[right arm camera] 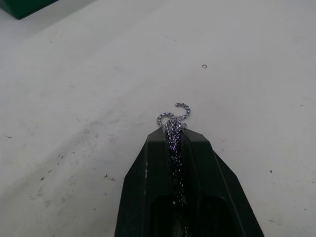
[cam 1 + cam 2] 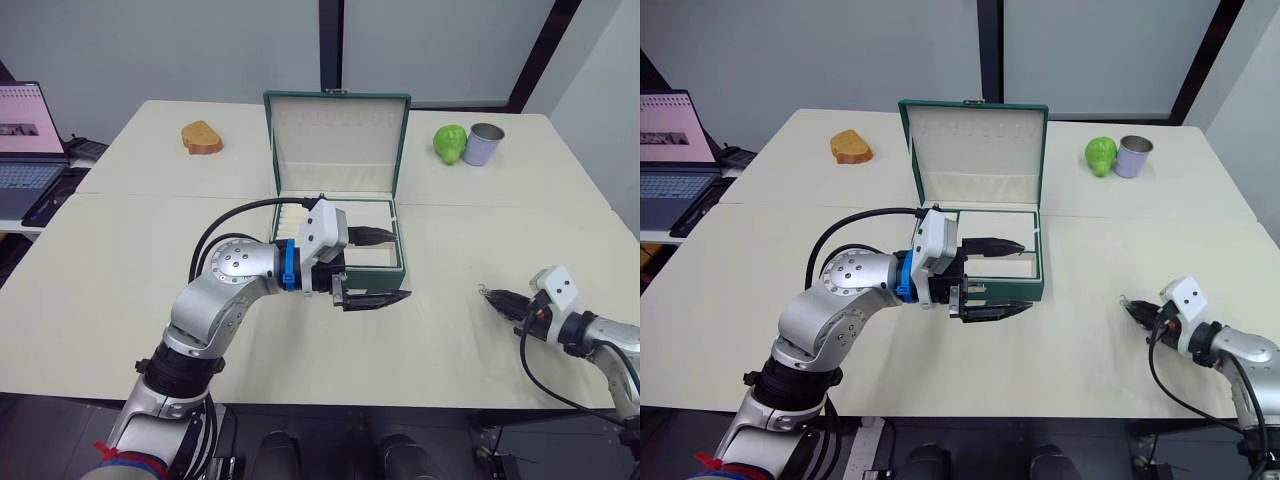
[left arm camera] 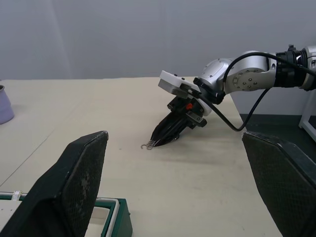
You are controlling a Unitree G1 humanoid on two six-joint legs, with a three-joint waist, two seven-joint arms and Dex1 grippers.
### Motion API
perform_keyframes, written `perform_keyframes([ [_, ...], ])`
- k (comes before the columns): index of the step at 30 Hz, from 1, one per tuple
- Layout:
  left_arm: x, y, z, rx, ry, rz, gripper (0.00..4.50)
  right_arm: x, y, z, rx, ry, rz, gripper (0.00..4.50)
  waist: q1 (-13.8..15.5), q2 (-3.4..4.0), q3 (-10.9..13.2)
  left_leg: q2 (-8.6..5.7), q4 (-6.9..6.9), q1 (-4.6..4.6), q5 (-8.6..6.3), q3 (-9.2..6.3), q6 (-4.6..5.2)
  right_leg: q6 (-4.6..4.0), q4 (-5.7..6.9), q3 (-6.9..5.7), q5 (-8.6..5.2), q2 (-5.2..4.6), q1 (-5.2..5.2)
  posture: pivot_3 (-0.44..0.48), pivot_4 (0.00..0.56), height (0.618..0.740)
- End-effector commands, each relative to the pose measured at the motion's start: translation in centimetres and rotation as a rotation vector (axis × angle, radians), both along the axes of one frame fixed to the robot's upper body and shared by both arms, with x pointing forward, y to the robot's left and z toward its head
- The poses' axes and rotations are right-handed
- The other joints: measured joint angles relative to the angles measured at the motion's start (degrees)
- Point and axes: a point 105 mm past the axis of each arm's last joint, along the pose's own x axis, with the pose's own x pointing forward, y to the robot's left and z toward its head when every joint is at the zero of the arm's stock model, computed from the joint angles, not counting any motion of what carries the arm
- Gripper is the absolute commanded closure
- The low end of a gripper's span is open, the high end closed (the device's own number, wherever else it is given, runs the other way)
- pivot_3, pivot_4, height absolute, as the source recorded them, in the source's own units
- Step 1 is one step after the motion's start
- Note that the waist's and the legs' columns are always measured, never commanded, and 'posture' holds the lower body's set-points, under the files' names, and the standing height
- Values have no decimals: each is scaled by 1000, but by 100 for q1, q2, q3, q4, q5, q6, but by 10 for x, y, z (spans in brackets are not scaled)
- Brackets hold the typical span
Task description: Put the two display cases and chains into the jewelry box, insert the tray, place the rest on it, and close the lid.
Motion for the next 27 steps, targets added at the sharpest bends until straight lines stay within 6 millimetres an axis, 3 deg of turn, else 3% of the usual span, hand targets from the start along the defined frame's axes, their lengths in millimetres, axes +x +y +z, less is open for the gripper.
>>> perform_keyframes([
  [1, -4, -4, 5, -3, -31, -18, 0, -13, 0, -25, 19, 109, -16, 4439, 1, 0, 0, 0, -1, 1, 0, 0, 0, 0, 0, 0, 0, 0, 1, 0, 150, 740],
  [12, -4, -5, 5, -5, -28, -19, 0, -6, 16, 33, 192, -14, 25, 4495, 0, 11, 7, -1, -6, -2, 0, 1, 0, 0, 0, 4, 0, 0, -4, 0, 150, 740],
  [27, -3, -5, 4, -16, -17, -12, 0, -1, 49, 111, 285, -149, 163, 4495, -1, 21, 13, -5, -8, -11, 0, 2, 0, 0, 0, 11, 0, 0, -14, 0, 150, 740],
])
